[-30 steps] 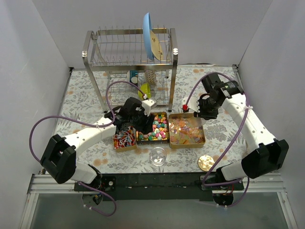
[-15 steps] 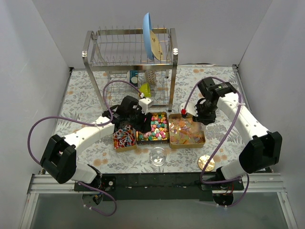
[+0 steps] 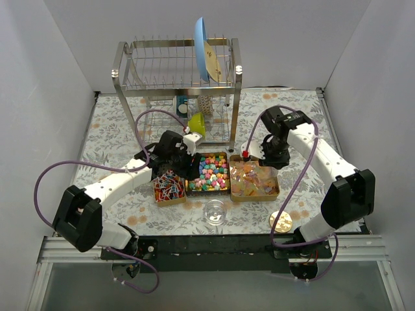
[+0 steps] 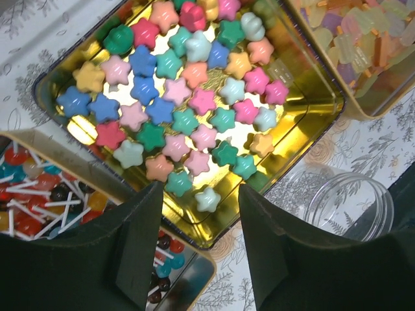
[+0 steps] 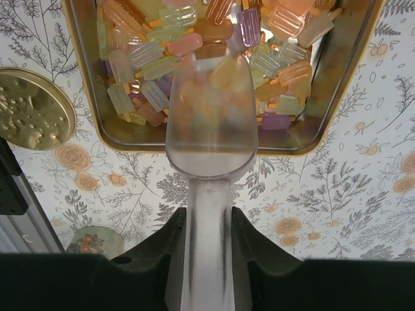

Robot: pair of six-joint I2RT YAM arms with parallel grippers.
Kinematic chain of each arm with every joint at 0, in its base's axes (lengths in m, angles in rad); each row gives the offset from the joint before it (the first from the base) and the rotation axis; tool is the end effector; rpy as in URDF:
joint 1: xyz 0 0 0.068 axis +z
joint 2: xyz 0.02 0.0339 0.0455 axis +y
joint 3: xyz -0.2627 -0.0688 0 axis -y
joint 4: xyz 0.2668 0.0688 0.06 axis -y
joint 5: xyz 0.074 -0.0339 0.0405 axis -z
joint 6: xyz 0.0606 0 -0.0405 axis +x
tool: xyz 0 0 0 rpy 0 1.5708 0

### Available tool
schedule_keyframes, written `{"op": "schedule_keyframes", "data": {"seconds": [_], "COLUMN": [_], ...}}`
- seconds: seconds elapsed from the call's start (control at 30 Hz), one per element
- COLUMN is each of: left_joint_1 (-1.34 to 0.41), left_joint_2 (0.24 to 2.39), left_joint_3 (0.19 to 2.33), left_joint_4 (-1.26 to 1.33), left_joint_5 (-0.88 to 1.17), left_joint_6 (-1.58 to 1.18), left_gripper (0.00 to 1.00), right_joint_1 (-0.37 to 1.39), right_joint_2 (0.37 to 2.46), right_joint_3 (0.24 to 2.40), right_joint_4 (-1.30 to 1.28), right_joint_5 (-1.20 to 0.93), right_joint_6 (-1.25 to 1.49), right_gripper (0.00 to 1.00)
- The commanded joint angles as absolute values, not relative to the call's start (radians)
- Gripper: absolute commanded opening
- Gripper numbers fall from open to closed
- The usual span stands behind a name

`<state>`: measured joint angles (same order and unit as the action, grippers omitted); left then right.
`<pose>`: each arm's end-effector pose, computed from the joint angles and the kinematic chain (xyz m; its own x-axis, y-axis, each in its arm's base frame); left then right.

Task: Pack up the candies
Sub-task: Scoop the fake candies from the storage box.

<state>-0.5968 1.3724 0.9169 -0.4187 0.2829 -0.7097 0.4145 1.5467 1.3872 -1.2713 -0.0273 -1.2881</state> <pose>0.2544 -0.1933 0.2062 -0.9294 -0.1250 -0.3472 0.1083 0.8070 -0.5805 0.2789 0.1245 0.2597 0.1371 -0.9884 -0.0649 -0.9837 -0.1282 -0.1265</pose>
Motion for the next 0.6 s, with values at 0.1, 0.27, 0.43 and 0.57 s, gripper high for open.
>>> {"op": "schedule_keyframes", "data": {"seconds": [0.1,0.27,0.43,0.57], "left_joint_1": [-0.555,-0.54,-0.529,-0.525], "left_joint_2": [1.267,1.261,1.278,1.29], "left_joint_3": [0.859,0.847,0.865,0.87], "left_joint_4": [-0.456,-0.445,-0.431,-0.408], "left_joint_5": [0.247,0.256,0.262,0.268], "left_joint_6": [-0.69,-0.698,-0.701,-0.706], "left_gripper": [0.49,0.5,0.5,0.5], "right_joint_1": [0.483,0.505,0.517,0.52], "right_joint_2": [1.566,1.566,1.586,1.608], "right_joint_3": [1.303,1.267,1.278,1.331], "right_joint_4": [-1.235,-1.201,-1.167,-1.177], "right_joint_5": [0.095,0.095,0.126,0.111], "right_joint_6": [-1.842,-1.87,-1.861,-1.873], "right_gripper": [0.01,0.01,0.01,0.01]}}
